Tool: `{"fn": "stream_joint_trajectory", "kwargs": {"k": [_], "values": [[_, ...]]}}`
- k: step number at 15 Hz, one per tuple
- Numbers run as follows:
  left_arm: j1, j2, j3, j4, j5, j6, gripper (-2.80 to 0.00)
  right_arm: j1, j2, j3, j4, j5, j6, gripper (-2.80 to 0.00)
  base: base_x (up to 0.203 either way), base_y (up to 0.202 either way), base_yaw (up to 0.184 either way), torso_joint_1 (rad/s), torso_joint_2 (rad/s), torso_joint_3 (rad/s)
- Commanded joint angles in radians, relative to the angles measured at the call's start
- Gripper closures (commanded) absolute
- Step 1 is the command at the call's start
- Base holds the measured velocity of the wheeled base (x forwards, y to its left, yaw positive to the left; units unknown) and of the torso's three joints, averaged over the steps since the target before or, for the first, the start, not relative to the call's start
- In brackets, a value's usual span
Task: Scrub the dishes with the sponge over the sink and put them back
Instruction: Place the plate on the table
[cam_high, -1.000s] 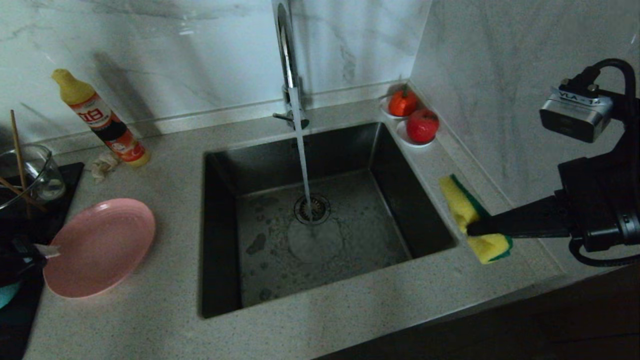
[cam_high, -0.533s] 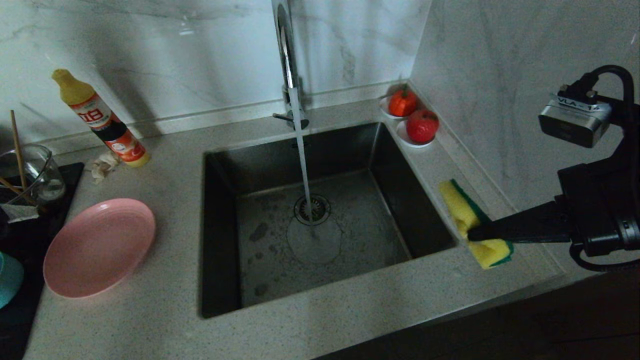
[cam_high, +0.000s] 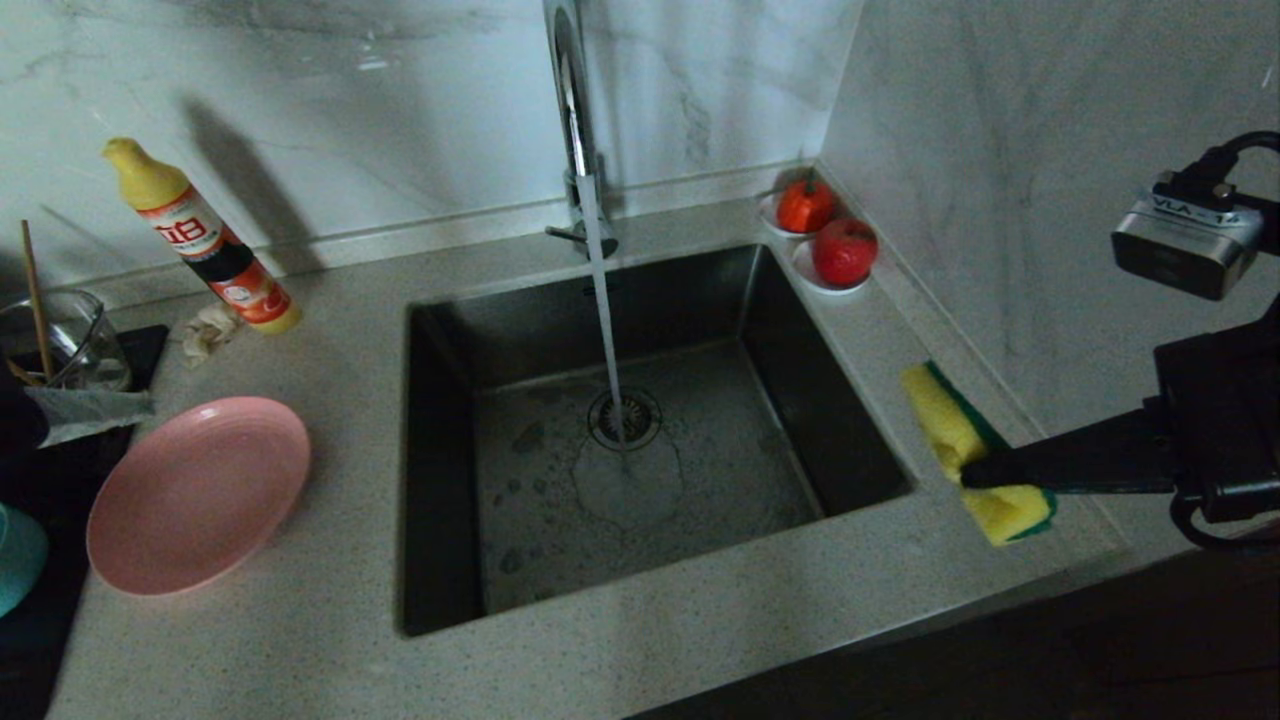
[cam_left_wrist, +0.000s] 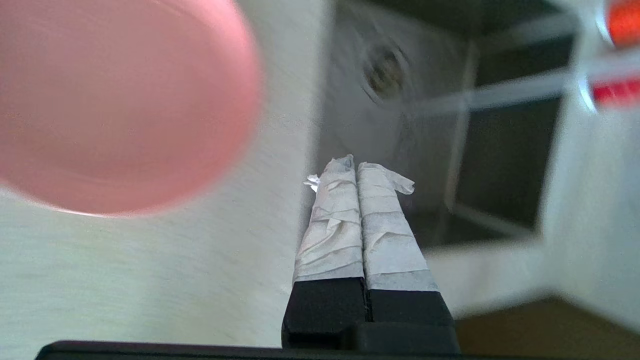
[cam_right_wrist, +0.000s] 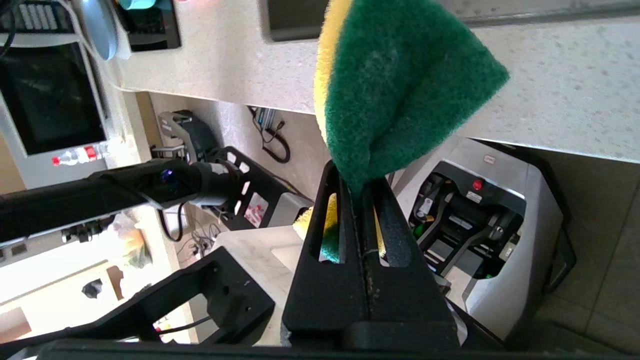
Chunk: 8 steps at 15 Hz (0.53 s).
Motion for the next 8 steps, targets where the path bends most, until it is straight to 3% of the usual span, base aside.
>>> {"fn": "stream_joint_trajectory", "kwargs": {"k": [1, 8], "values": [[-0.094, -0.001, 0.027, 0.005, -0.005, -0.009, 0.00, -0.004, -0.011, 0.001, 0.008, 0.001, 0.002, 0.00, 0.000, 0.000, 0.000, 0.000, 0.00, 0.000], [-0.306, 0.048, 0.103, -0.001, 0.003, -0.046, 0.00, -0.005, -0.013, 0.032, 0.014, -0.037, -0.024, 0.00, 0.000, 0.000, 0.000, 0.000, 0.00, 0.000]]}}
